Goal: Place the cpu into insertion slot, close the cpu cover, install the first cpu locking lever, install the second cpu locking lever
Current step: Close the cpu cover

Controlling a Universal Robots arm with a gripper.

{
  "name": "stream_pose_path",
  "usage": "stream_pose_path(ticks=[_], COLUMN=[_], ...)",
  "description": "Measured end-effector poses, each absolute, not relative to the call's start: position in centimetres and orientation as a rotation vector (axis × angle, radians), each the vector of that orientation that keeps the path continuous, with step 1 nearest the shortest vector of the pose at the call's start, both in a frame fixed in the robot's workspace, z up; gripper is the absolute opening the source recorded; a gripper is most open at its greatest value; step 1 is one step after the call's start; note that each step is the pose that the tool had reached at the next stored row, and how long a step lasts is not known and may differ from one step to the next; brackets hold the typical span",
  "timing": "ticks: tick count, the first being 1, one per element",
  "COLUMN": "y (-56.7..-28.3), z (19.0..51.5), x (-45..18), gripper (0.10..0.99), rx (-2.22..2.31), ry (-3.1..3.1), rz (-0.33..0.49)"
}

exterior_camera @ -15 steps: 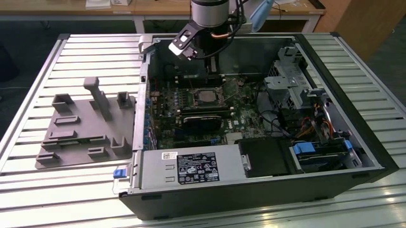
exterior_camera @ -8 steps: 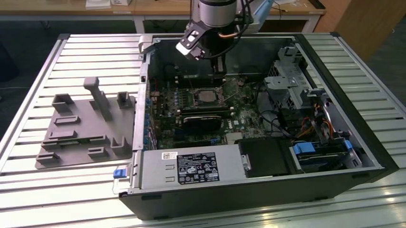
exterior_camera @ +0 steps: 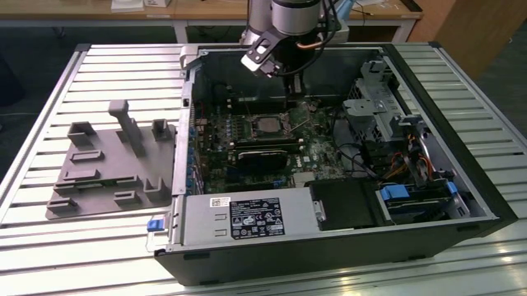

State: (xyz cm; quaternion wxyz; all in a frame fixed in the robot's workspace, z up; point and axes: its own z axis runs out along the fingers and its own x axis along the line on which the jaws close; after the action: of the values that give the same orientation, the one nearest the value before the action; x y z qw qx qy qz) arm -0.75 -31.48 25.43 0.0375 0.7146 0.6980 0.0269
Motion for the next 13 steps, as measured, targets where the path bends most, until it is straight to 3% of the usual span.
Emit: stream_pose_path(ticks=[13], y=[-31.5], z=[25.4], x=[2.2], gripper=[0.102], rx=[2.193], ry=[2.142], rz=[0.082])
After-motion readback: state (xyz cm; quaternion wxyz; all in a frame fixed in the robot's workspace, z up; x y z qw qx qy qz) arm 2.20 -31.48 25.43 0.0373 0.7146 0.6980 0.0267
